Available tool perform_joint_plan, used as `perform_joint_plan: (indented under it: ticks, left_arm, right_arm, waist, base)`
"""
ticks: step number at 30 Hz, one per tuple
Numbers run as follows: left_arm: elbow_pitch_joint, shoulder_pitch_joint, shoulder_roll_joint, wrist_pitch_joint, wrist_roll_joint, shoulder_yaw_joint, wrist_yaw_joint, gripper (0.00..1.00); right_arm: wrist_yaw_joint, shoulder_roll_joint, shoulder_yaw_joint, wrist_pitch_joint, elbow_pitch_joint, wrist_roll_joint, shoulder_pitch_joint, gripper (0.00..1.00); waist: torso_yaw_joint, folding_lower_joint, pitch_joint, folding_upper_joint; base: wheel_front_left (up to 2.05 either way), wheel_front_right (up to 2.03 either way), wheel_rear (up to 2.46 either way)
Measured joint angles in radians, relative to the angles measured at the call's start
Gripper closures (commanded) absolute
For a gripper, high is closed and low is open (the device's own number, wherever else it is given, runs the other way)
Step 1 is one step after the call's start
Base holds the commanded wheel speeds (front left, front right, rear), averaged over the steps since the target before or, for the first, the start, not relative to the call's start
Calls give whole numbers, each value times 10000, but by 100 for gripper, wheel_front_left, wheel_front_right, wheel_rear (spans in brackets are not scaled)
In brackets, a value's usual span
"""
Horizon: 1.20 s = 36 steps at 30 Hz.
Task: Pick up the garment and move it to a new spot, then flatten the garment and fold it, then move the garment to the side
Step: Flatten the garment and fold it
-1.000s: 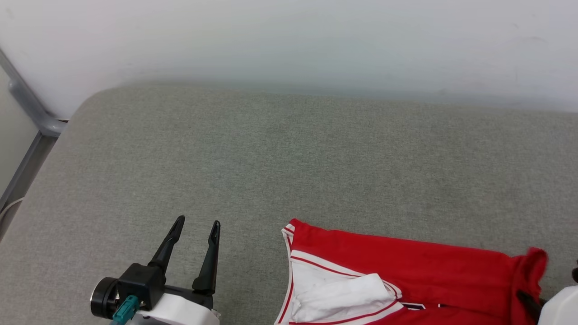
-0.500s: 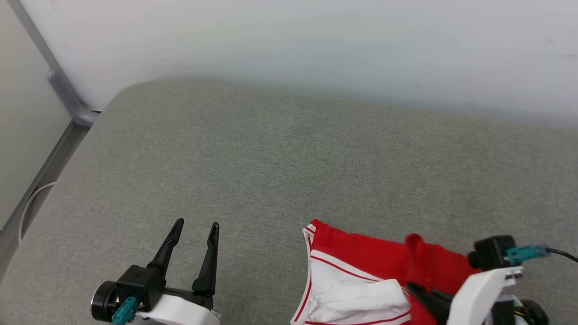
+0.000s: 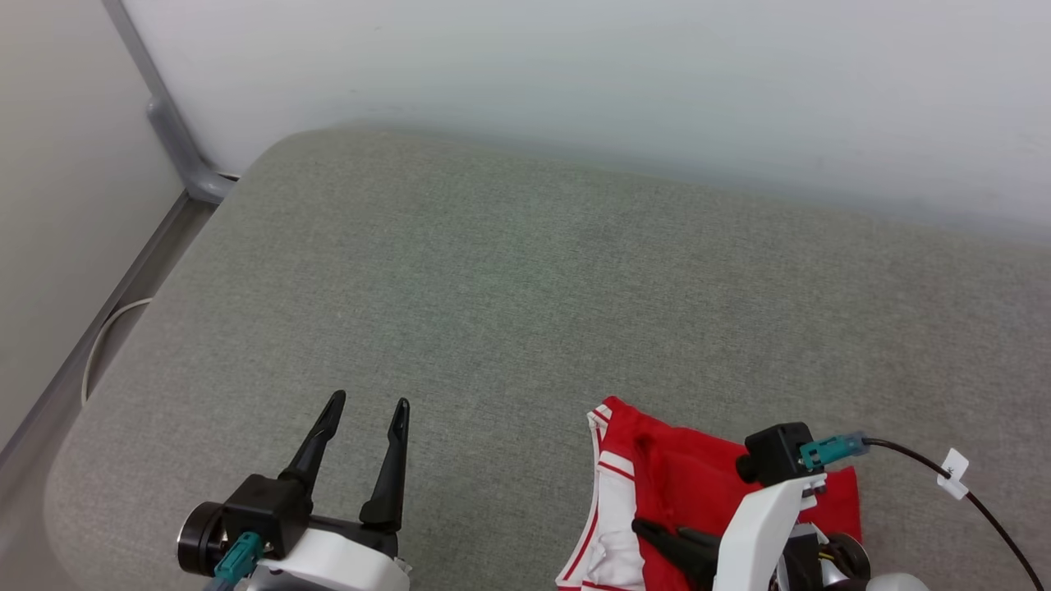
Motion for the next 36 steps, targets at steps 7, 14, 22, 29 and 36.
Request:
perform_joint_plan:
  ticks: [7, 14, 22, 29, 36]
  left_arm:
    - [48, -91, 0, 0, 0, -69, 0, 0]
    - [25, -78, -2, 0, 2, -6, 0, 0]
    - [-121, -77, 33, 0, 0, -56, 0, 0]
    - [-238, -85, 27, 2, -63, -82, 0, 0]
    - [-324, -181, -48, 0, -222, -105, 0, 0]
  right_arm:
    - [0, -8, 132, -1106, 1409, 148, -625, 0]
    - [0, 6, 646, -1430, 1534, 715, -1033, 0]
    - [0, -1143, 909, -2550, 729, -2456, -2369, 0]
    - [2, -2767, 506, -4466, 819, -3639, -2841, 0]
    - [2, -3204, -953, -6276, 815, -4195, -2507, 0]
  waist:
    - [248, 0, 30, 0]
    - [103, 0, -41, 0]
    - [-547, 0, -86, 0]
    - [-1156, 1, -38, 0]
    - [-1685, 0, 151, 0]
  base:
    - [0, 0, 0]
    - [0, 0, 0]
    - [0, 0, 0]
    - [0, 0, 0]
    - [0, 0, 0]
